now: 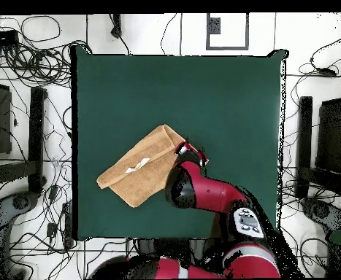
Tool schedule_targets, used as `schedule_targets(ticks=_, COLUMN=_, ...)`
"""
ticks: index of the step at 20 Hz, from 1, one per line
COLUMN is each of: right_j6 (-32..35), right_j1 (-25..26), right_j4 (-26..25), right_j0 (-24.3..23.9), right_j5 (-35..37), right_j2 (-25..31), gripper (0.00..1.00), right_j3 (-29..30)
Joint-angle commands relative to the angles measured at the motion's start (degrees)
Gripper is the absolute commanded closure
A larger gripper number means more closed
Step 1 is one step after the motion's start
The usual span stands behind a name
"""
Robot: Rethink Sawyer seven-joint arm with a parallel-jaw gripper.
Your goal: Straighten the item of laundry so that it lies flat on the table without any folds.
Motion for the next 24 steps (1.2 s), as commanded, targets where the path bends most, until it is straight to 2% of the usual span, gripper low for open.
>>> schedule_targets(ticks=1, right_j6=-1.5, right_j1=5.7, right_j4=-3.2, right_j0=-0.7, right_j5=7.7, right_j2=3.6, gripper=0.00, right_j3=-8.0)
schedule_targets(ticks=5, right_j6=-1.3, right_j1=5.1, right_j4=-4.8, right_j0=-0.7, right_j5=9.0, right_j2=3.0, gripper=0.00, right_j3=-7.5)
schedule_targets(ticks=12, right_j6=-0.6, right_j1=1.0, right_j4=-5.4, right_j0=-1.5, right_j5=18.5, right_j2=4.5, gripper=0.00, right_j3=-3.0)
schedule_targets(ticks=16, right_j6=-0.3, right_j1=-0.5, right_j4=-5.3, right_j0=-2.9, right_j5=23.8, right_j2=7.2, gripper=0.00, right_j3=-0.9)
schedule_targets(ticks=21, right_j6=-2.6, right_j1=-0.6, right_j4=-4.9, right_j0=-4.3, right_j5=32.5, right_j2=8.8, gripper=0.00, right_j3=-1.6)
schedule_targets(ticks=24, right_j6=-3.2, right_j1=0.4, right_j4=-5.4, right_j0=-6.2, right_j5=33.7, right_j2=10.3, gripper=0.00, right_j3=-2.2)
